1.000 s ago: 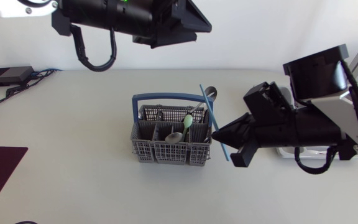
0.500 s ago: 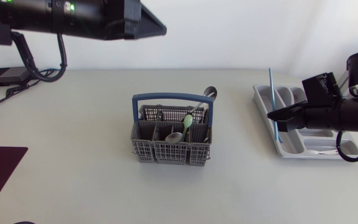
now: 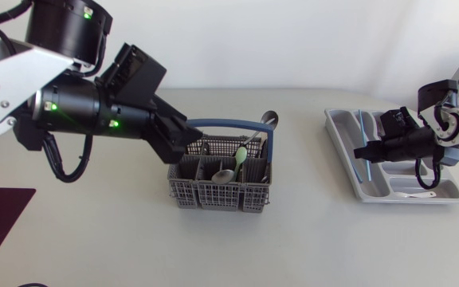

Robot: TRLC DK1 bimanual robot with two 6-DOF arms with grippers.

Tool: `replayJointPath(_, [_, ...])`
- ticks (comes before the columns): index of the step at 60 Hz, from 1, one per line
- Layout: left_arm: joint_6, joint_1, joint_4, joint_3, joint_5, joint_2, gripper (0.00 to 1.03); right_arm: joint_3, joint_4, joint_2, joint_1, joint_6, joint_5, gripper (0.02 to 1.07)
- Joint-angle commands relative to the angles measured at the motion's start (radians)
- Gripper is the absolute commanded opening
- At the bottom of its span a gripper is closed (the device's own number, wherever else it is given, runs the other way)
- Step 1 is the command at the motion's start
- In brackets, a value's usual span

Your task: Sort the cutlery from the basket into the organizer compartments.

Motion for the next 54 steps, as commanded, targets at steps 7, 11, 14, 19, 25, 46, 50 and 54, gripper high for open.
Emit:
replayJointPath(7, [0.149,-0.046,0.029,-0.109,-0.046,-0.029,0.6,0.093,0.022,0.149,-0.014,0.032,0.047,0.08])
replayJointPath(11, [0.172,-0.062,0.032,-0.129,-0.056,-0.029,0.6,0.119,0.026,0.204,-0.021,0.041,0.056,0.08])
replayJointPath(14, [0.19,-0.065,0.033,-0.143,-0.056,-0.027,0.6,0.135,0.027,0.24,-0.022,0.047,0.056,0.08])
replayJointPath(19, [0.213,-0.071,0.036,-0.15,-0.056,-0.021,0.6,0.158,0.029,0.286,-0.027,0.055,0.06,0.1])
replayJointPath(25, [0.233,-0.073,0.041,-0.144,-0.054,-0.004,0.6,0.175,0.029,0.318,-0.031,0.057,0.061,0.15])
replayJointPath(46, [0.226,-0.083,0.035,-0.078,0.038,0.098,0.6,0.135,0.056,0.295,-0.033,0.043,0.055,0.66])
replayJointPath(50, [0.224,-0.085,0.035,-0.072,0.04,0.112,0.6,0.113,0.064,0.264,-0.036,0.034,0.047,0.71])
replayJointPath(54, [0.224,-0.085,0.038,-0.072,0.064,0.128,0.6,0.084,0.078,0.221,-0.039,0.027,0.043,0.74])
